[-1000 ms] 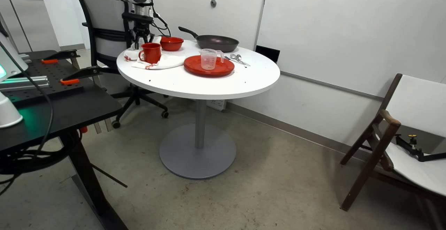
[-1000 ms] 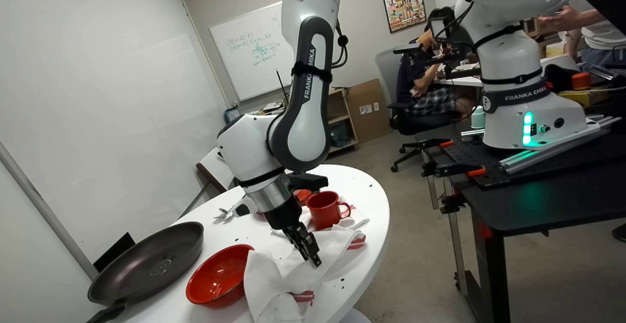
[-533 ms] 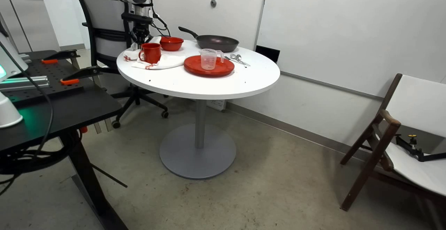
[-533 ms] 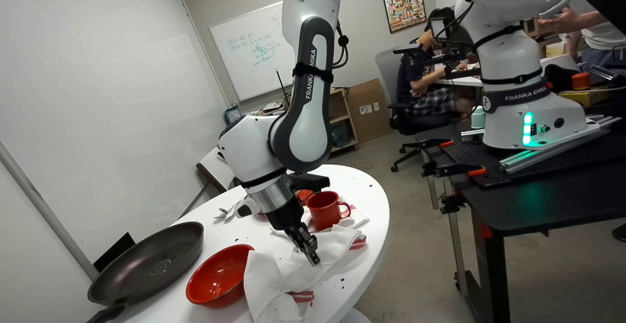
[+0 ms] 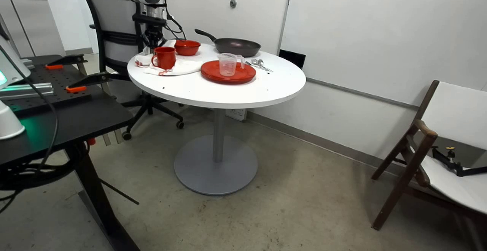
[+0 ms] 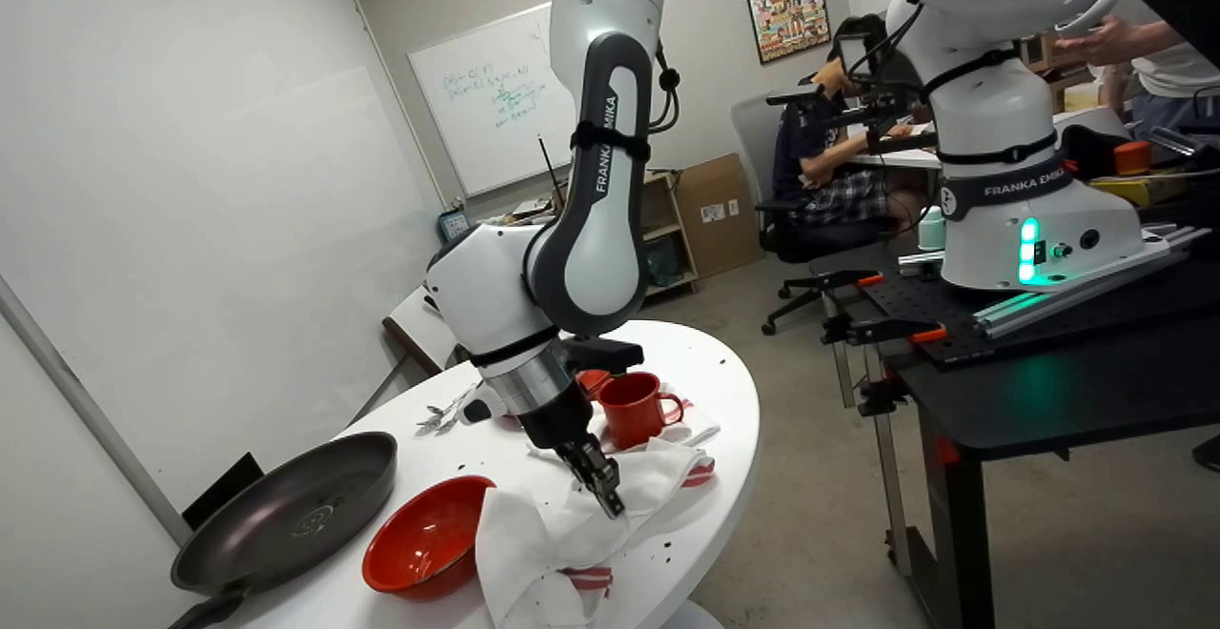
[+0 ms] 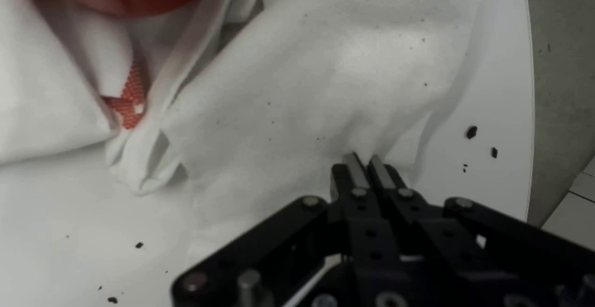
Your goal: Use the tea towel to wipe the table
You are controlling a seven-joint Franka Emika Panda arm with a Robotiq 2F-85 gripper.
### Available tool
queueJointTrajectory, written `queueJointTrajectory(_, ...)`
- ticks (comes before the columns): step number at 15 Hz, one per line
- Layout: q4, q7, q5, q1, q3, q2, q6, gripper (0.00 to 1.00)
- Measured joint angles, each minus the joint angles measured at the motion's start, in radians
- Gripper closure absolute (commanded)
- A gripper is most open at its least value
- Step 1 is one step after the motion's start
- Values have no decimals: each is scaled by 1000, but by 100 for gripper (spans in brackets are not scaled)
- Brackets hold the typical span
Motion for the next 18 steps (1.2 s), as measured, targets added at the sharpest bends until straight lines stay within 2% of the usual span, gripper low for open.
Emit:
queueJointTrajectory(9, -7, -15, 19, -3, 45, 0, 0, 99)
queueJointTrajectory(18, -6, -25, 20, -4, 43, 0, 9, 99)
